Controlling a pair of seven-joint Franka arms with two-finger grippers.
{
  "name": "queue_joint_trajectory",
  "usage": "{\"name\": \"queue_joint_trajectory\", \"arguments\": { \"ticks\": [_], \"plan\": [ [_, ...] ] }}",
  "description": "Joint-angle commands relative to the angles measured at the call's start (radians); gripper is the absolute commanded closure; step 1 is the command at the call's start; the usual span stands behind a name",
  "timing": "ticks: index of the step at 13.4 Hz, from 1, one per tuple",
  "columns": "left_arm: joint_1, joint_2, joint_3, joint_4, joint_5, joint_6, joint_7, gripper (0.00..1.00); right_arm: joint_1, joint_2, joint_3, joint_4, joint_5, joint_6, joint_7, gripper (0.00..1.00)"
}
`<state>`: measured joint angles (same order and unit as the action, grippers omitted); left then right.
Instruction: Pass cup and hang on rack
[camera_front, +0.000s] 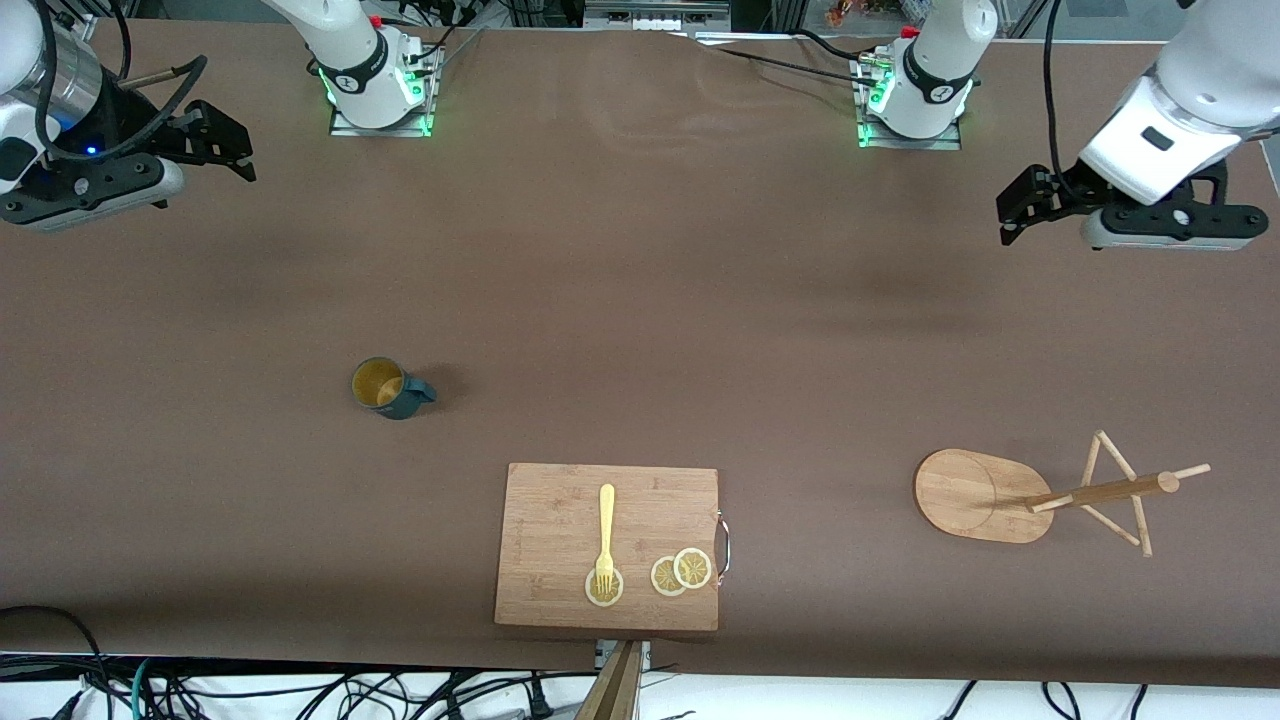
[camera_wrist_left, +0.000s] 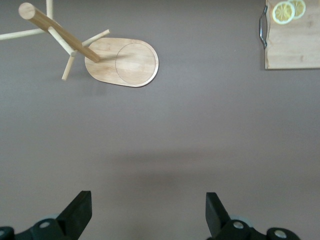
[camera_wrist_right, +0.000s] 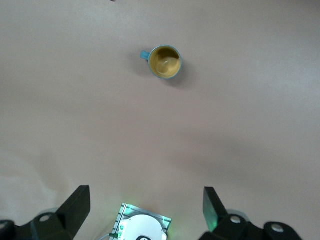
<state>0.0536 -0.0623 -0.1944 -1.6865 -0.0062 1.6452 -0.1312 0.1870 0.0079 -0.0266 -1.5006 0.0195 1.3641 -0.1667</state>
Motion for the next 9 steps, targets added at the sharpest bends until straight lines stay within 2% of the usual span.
{"name": "queue_joint_trajectory", "arguments": {
  "ticks": [1, 3, 5, 6, 9],
  "plan": [
    [0.057, 0.056, 0.0, 0.079, -0.027, -0.015, 0.095, 0.0, -0.006, 0.0, 0.004, 0.01, -0.022, -0.01, 0.013, 0.0],
    [0.04, 0.056, 0.024, 0.079, -0.021, -0.01, 0.136, 0.0, -0.006, -0.002, -0.002, 0.008, -0.023, -0.008, 0.012, 0.0],
    [-0.117, 0.05, 0.186, 0.071, -0.02, -0.01, 0.137, 0.0, -0.006, 0.004, -0.018, 0.013, -0.023, -0.002, 0.007, 0.0],
    [-0.145, 0.052, 0.211, 0.071, -0.02, -0.01, 0.137, 0.0, -0.006, 0.004, -0.018, 0.014, -0.024, 0.001, 0.001, 0.0],
    [-0.144, 0.049, 0.207, 0.067, -0.015, -0.012, 0.136, 0.0, -0.006, 0.004, -0.018, 0.013, -0.046, 0.027, -0.002, 0.0]
  ]
}}
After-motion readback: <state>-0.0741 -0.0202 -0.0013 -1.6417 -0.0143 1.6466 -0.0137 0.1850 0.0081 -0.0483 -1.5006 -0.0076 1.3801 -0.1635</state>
